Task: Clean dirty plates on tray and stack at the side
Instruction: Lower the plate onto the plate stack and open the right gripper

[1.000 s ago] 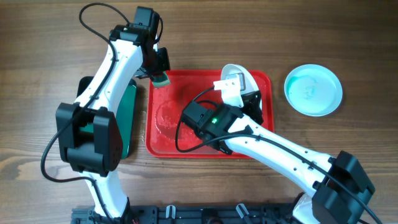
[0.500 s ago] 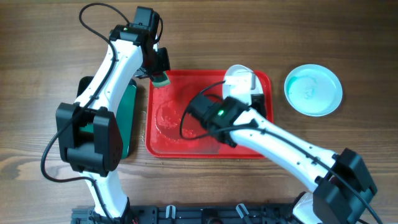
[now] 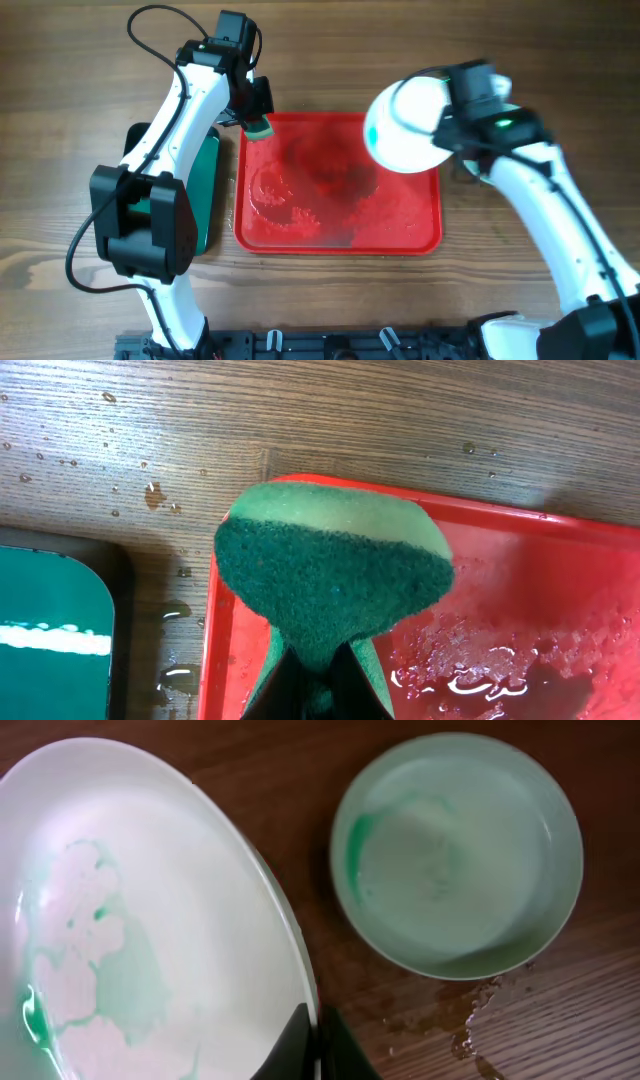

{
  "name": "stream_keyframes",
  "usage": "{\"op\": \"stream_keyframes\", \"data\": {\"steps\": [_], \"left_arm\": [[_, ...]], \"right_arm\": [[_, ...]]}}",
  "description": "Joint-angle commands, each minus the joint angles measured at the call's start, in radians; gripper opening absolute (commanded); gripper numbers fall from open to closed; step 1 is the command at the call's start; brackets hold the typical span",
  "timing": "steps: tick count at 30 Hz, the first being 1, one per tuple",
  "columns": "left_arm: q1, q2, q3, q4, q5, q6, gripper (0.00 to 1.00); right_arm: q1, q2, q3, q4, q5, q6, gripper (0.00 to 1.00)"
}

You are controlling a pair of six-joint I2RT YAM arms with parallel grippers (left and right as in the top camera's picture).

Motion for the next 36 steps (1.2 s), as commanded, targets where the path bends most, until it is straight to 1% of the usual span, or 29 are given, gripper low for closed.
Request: {"op": "stream_keyframes", "data": {"steps": [1, 5, 8, 13, 15, 18, 19, 20, 21, 22, 23, 25, 26, 27, 28, 31, 33, 36], "left_arm": [[-0.003, -0.018, -0.008, 0.003, 0.016, -0.013, 0.04], [-0.003, -0.018, -0.008, 0.003, 0.016, -0.013, 0.04], [-0.003, -0.018, -0.008, 0.003, 0.016, -0.013, 0.04], [-0.003, -0.018, -0.008, 0.008, 0.016, -0.012, 0.04], [-0.002, -0.020, -0.006, 0.011, 0.013, -0.002, 0.04], [0.005, -0.034, 0.013, -0.006, -0.016, -0.001, 0.04], [0.011, -0.044, 0.023, -0.018, -0.020, -0.001, 0.04], [0.018, -0.055, 0.035, -0.032, -0.023, 0.001, 0.04], [0.027, -0.069, 0.046, -0.046, -0.023, 0.011, 0.04], [0.036, -0.085, 0.055, -0.059, -0.023, 0.023, 0.04], [0.047, -0.103, 0.064, -0.074, -0.035, 0.025, 0.04], [0.076, -0.144, 0.072, -0.109, -0.083, 0.025, 0.04], [0.096, -0.164, 0.072, -0.133, -0.114, 0.025, 0.04], [0.109, -0.174, 0.072, -0.148, -0.130, 0.025, 0.04], [0.129, -0.184, 0.072, -0.171, -0.146, 0.025, 0.04], [0.193, -0.189, 0.072, -0.239, -0.150, 0.025, 0.04], [0.232, -0.184, 0.063, -0.272, -0.150, 0.025, 0.04], [0.282, -0.184, 0.034, -0.279, -0.150, 0.025, 0.04]], "right_arm": [[-0.208, -0.010, -0.008, 0.000, -0.165, -0.077, 0.04], [-0.428, -0.008, -0.060, 0.036, -0.165, -0.085, 0.04], [-0.534, -0.007, -0.118, 0.081, -0.165, -0.092, 0.04], [-0.626, -0.006, -0.238, 0.212, -0.158, -0.095, 0.04], [-0.632, -0.006, -0.288, 0.284, -0.175, -0.096, 0.04], [-0.628, -0.003, -0.340, 0.348, -0.195, -0.101, 0.05], [-0.628, -0.001, -0.352, 0.364, -0.195, -0.102, 0.12], [-0.628, 0.003, -0.359, 0.378, -0.202, -0.102, 0.23], [-0.628, 0.008, -0.360, 0.385, -0.210, -0.102, 0.30], [-0.628, 0.017, -0.360, 0.401, -0.230, -0.106, 0.34], [-0.628, 0.024, -0.360, 0.417, -0.259, -0.121, 0.40], [-0.619, 0.037, -0.360, 0.442, -0.308, -0.146, 0.57], [-0.612, 0.041, -0.360, 0.452, -0.328, -0.158, 0.64], [-0.607, 0.042, -0.360, 0.457, -0.341, -0.165, 0.68], [-0.597, 0.042, -0.359, 0.462, -0.366, -0.182, 0.77], [-0.555, 0.041, -0.332, 0.464, -0.394, -0.217, 0.89], [-0.525, 0.041, -0.305, 0.465, -0.387, -0.252, 0.95], [-0.499, 0.045, -0.299, 0.488, -0.377, -0.226, 0.97]]}}
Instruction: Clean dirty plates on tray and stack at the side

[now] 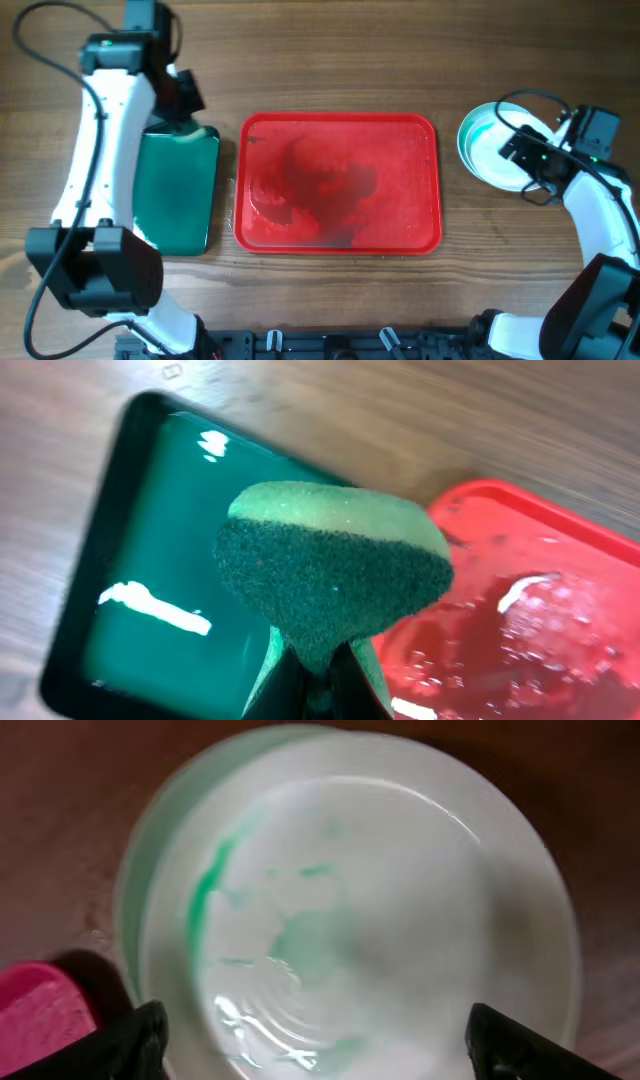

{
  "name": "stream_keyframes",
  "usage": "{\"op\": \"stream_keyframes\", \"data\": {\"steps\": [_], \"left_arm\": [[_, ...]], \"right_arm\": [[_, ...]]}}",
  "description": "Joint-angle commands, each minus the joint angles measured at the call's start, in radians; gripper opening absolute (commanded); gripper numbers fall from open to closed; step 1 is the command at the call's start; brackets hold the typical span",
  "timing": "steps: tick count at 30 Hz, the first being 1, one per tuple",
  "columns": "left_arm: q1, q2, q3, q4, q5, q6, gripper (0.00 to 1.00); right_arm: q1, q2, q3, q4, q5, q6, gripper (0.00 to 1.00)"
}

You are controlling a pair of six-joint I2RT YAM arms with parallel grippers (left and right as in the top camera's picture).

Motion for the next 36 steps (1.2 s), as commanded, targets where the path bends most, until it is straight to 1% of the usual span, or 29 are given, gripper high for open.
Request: {"op": "stream_keyframes", "data": {"steps": [1, 3, 6, 9, 14, 17, 21, 22, 23, 24, 31, 32, 33, 34, 36], "left_arm": [[0.056, 0.003, -0.032, -0.003, -0.024, 0.013, 0.04], [0.072, 0.003, -0.044, -0.003, -0.024, 0.020, 0.04], [0.077, 0.004, -0.060, 0.001, -0.026, 0.088, 0.04], [0.089, 0.005, -0.095, 0.025, -0.056, 0.097, 0.04], [0.125, 0.005, -0.190, 0.127, -0.061, 0.147, 0.04], [0.132, 0.005, -0.243, 0.179, -0.061, 0.198, 0.04], [0.132, 0.006, -0.341, 0.238, -0.061, 0.200, 0.04], [0.132, 0.006, -0.367, 0.254, -0.061, 0.200, 0.05], [0.132, 0.006, -0.397, 0.274, -0.061, 0.200, 0.12], [0.132, 0.006, -0.431, 0.296, -0.061, 0.200, 0.22], [0.132, 0.005, -0.450, 0.331, -0.061, 0.196, 0.57], [0.132, 0.005, -0.446, 0.336, -0.061, 0.196, 0.67], [0.132, 0.005, -0.438, 0.334, -0.061, 0.196, 0.74], [0.132, 0.005, -0.425, 0.324, -0.061, 0.193, 0.77], [0.131, 0.002, -0.388, 0.296, -0.060, 0.193, 0.79]], "right_arm": [[0.022, 0.016, 0.036, 0.019, -0.022, -0.004, 0.97], [0.022, 0.018, 0.036, 0.012, -0.031, 0.016, 0.97], [0.022, 0.007, 0.036, -0.011, -0.072, 0.014, 0.97], [0.021, -0.017, 0.037, -0.050, -0.071, 0.013, 0.97], [0.004, -0.058, 0.052, -0.116, -0.072, 0.014, 0.98], [0.000, -0.086, 0.055, -0.142, -0.072, 0.013, 0.98], [0.000, -0.118, 0.061, -0.160, -0.135, -0.028, 1.00], [0.000, -0.123, 0.065, -0.166, -0.135, -0.029, 1.00], [0.000, -0.131, 0.069, -0.177, -0.134, -0.038, 1.00], [-0.001, -0.141, 0.071, -0.198, -0.117, -0.038, 1.00], [-0.055, -0.134, 0.069, -0.246, -0.070, 0.004, 1.00], [-0.073, -0.134, 0.063, -0.248, -0.067, 0.006, 1.00], [-0.082, -0.133, 0.058, -0.253, -0.057, 0.009, 1.00], [-0.091, -0.129, 0.055, -0.258, -0.040, 0.014, 1.00], [-0.106, -0.116, 0.050, -0.267, -0.001, 0.028, 1.00]]}}
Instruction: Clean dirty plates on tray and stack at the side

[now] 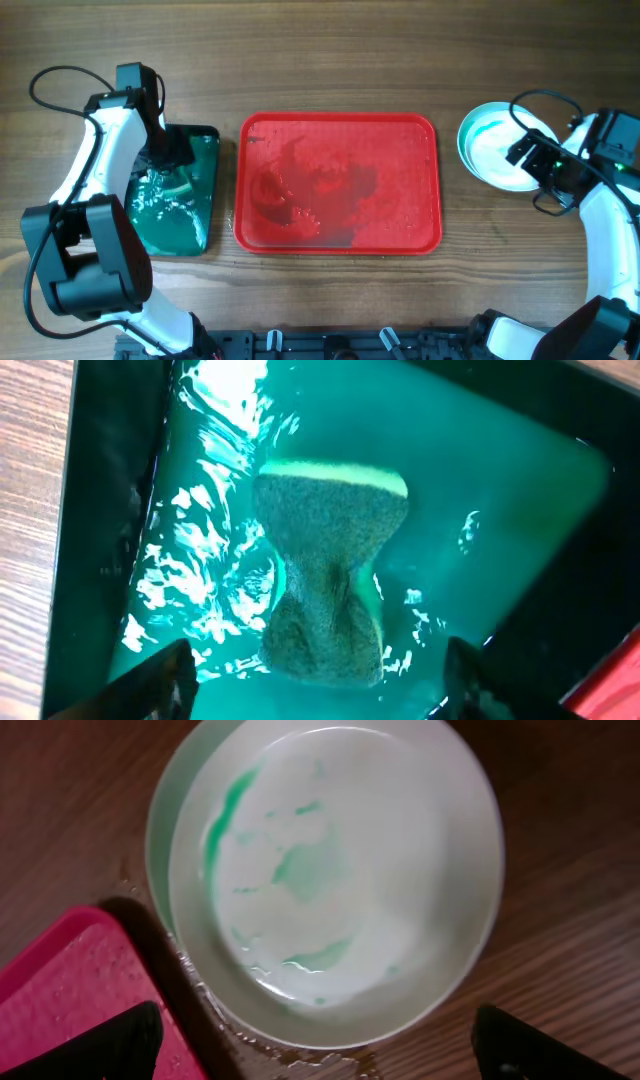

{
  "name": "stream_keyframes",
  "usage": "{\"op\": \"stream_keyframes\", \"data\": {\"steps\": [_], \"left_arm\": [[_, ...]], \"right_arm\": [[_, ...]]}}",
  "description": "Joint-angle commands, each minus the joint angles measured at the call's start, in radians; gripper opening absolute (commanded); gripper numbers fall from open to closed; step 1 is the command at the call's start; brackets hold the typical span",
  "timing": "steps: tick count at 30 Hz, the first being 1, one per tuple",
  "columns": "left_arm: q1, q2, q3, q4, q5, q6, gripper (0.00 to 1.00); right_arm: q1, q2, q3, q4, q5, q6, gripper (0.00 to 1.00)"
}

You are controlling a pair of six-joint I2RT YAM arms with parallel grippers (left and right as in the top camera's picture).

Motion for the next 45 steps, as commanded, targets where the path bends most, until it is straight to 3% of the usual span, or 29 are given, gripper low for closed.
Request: {"op": "stream_keyframes", "data": {"steps": [1, 8, 18, 26, 33, 39, 45], "left_arm": [[0.002, -0.006, 0.084, -0.045, -0.008, 0.002, 0.79], [-0.027, -0.063, 0.247, -0.126, 0.026, 0.002, 0.79], [-0.095, -0.090, 0.250, -0.103, 0.037, 0.002, 0.80], [-0.098, -0.090, 0.250, -0.096, 0.037, 0.002, 0.91], [-0.098, -0.090, 0.250, -0.094, 0.037, 0.002, 0.94], [-0.098, -0.090, 0.250, -0.094, 0.037, 0.002, 1.00], [-0.098, -0.090, 0.250, -0.095, 0.036, 0.002, 1.00]], "right_arm": [[-0.031, 0.023, -0.003, -0.009, 0.083, 0.039, 0.99], [-0.045, 0.117, -0.010, 0.018, 0.135, 0.061, 0.96], [-0.041, 0.217, -0.017, 0.227, -0.001, 0.031, 0.95], [-0.007, 0.304, -0.017, 0.271, -0.032, 0.031, 0.95], [-0.003, 0.302, -0.011, 0.370, -0.178, 0.011, 0.95], [-0.003, 0.240, 0.045, 0.256, -0.204, 0.005, 0.96], [-0.003, 0.001, 0.100, 0.054, -0.193, -0.021, 1.00]]}}
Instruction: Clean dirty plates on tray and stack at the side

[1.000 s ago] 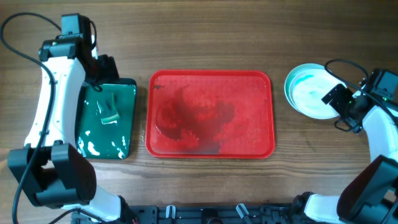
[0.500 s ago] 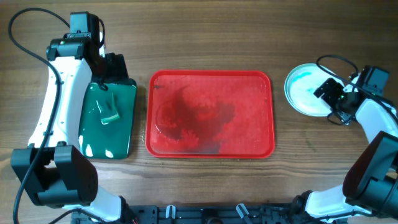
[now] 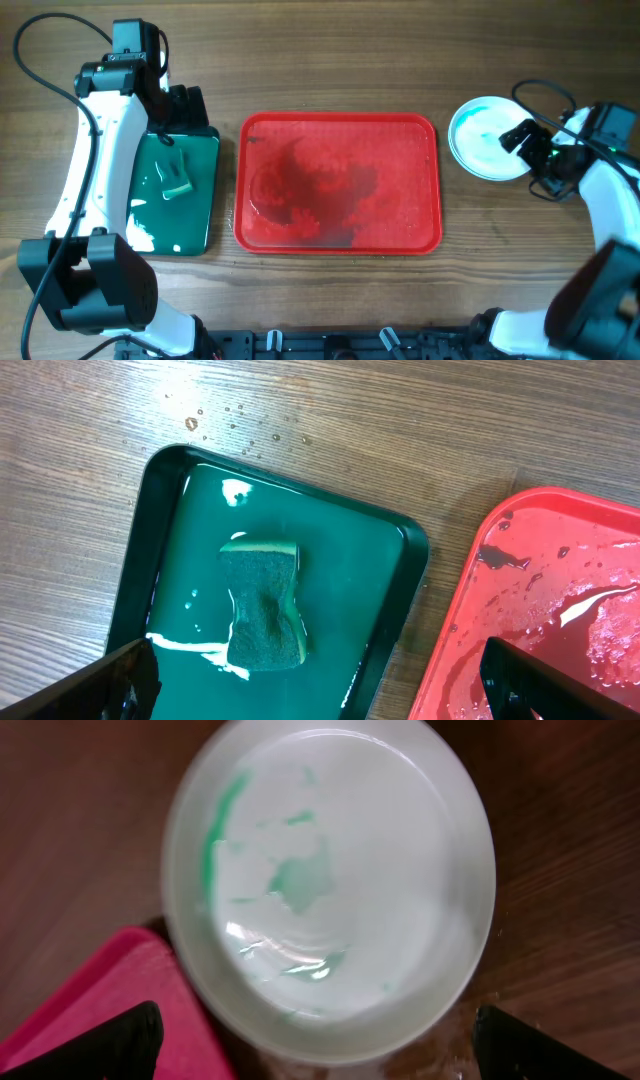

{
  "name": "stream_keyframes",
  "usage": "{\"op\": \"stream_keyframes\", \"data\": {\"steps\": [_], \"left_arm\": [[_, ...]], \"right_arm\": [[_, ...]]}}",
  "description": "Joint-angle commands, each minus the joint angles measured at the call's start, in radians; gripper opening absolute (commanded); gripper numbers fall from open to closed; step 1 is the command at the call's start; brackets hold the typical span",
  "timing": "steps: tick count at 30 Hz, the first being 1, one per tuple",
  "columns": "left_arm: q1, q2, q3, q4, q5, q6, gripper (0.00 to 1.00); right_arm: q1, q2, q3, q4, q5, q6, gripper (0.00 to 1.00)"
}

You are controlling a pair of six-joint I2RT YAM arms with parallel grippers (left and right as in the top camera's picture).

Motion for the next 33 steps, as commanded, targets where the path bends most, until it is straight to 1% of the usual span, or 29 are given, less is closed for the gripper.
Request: {"op": "stream_keyframes", "data": {"steps": [1, 5, 9, 10, 11, 12, 13, 14, 16, 17, 18, 20, 21, 22, 23, 25, 27, 29, 33], "left_arm": [[-0.003, -0.011, 0.015, 0.003, 0.016, 0.001, 1.00], [-0.003, -0.011, 0.015, 0.003, 0.016, 0.001, 1.00], [-0.003, -0.011, 0.015, 0.003, 0.016, 0.002, 1.00], [-0.003, -0.011, 0.015, 0.003, 0.016, 0.001, 1.00], [-0.003, -0.011, 0.015, 0.003, 0.016, 0.001, 1.00], [-0.003, -0.011, 0.015, 0.003, 0.016, 0.001, 1.00], [-0.003, -0.011, 0.015, 0.003, 0.016, 0.001, 1.00], [-0.003, -0.011, 0.015, 0.003, 0.016, 0.001, 1.00], [-0.003, -0.011, 0.015, 0.003, 0.016, 0.001, 1.00], [-0.003, -0.011, 0.015, 0.003, 0.016, 0.002, 1.00], [-0.003, -0.011, 0.015, 0.003, 0.016, 0.002, 1.00], [-0.003, -0.011, 0.015, 0.003, 0.016, 0.001, 1.00], [-0.003, -0.011, 0.015, 0.003, 0.016, 0.001, 1.00], [-0.003, -0.011, 0.015, 0.003, 0.016, 0.002, 1.00], [-0.003, -0.011, 0.015, 0.003, 0.016, 0.001, 1.00], [-0.003, -0.011, 0.015, 0.003, 0.016, 0.001, 1.00], [-0.003, -0.011, 0.015, 0.003, 0.016, 0.001, 1.00], [-0.003, -0.011, 0.015, 0.003, 0.016, 0.001, 1.00], [-0.003, -0.011, 0.015, 0.003, 0.016, 0.001, 1.00]], "right_arm": [[0.006, -0.186, 0.057, -0.073, -0.012, -0.036, 1.00], [0.006, -0.359, 0.064, -0.185, -0.048, -0.035, 1.00], [0.006, -0.565, 0.064, -0.298, -0.220, -0.022, 1.00], [0.006, -0.607, 0.064, -0.315, -0.273, 0.011, 1.00], [0.006, -0.658, 0.064, -0.323, -0.335, 0.095, 1.00], [0.006, -0.699, 0.064, -0.334, -0.354, 0.154, 1.00], [0.006, -0.736, 0.064, -0.353, -0.346, 0.165, 1.00], [0.006, -0.801, 0.064, -0.375, -0.291, 0.165, 1.00], [0.006, -0.846, 0.064, -0.381, -0.207, 0.164, 1.00], [0.006, -0.868, 0.064, -0.378, -0.168, 0.148, 1.00], [0.006, -0.895, 0.064, -0.364, -0.127, 0.082, 1.00], [0.006, -0.929, 0.064, -0.346, -0.112, -0.078, 1.00], [0.006, -0.951, 0.064, -0.344, -0.113, -0.193, 1.00], [0.006, -0.968, 0.063, -0.349, -0.112, -0.270, 1.00], [0.006, -0.978, 0.060, -0.347, -0.111, -0.313, 1.00], [0.006, -1.002, 0.026, -0.303, -0.104, -0.368, 1.00], [0.006, -1.040, -0.039, -0.221, -0.106, -0.396, 1.00], [0.027, -1.098, -0.142, -0.100, -0.106, -0.397, 1.00], [0.117, -1.215, -0.386, 0.170, -0.108, -0.398, 1.00]]}}
